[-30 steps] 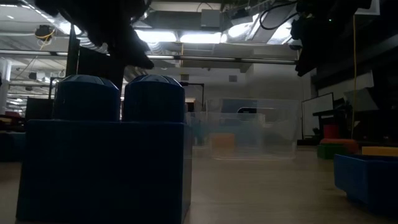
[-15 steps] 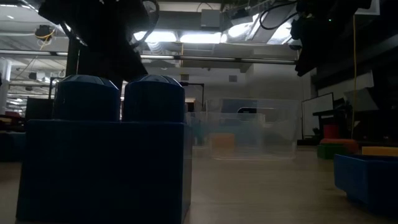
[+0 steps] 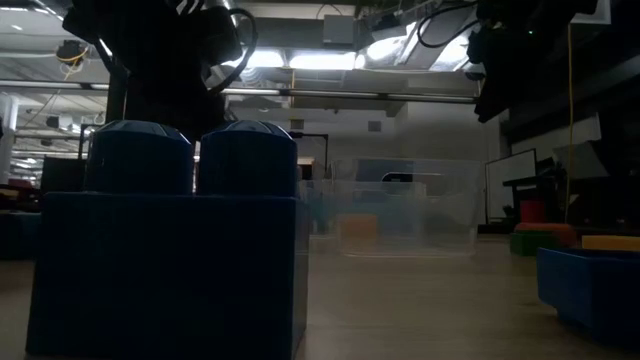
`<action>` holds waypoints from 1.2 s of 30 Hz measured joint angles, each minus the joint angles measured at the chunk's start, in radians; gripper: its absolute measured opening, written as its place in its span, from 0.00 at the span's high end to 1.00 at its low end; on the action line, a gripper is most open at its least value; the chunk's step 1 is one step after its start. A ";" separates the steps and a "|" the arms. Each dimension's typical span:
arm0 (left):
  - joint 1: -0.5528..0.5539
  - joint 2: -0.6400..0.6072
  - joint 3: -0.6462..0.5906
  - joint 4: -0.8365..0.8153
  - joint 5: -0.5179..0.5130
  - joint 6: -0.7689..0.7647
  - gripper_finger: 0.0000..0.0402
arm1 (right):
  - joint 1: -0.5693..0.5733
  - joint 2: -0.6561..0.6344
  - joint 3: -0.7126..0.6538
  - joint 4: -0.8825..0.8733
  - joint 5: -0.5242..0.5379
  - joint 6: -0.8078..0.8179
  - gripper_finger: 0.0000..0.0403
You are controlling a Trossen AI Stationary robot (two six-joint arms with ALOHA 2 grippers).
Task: Sort blocks by size
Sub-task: Put the blue 2 stud game piece into the top right transparent bin
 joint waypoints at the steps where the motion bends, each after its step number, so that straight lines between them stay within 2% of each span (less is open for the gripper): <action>1: 0.000 0.000 0.000 0.000 0.000 0.001 0.59 | 0.000 0.000 0.000 0.000 0.000 0.000 0.55; 16: 0.000 -0.008 0.000 0.002 -0.001 0.003 0.97 | 0.000 0.000 0.000 0.000 0.000 0.000 0.55; 28: 0.030 -0.042 0.004 0.009 -0.001 -0.002 0.99 | 0.000 0.000 0.000 -0.001 0.000 0.000 0.55; 36: 0.086 -0.140 0.032 0.007 -0.003 0.024 0.99 | 0.000 0.000 0.000 -0.002 0.000 0.000 0.55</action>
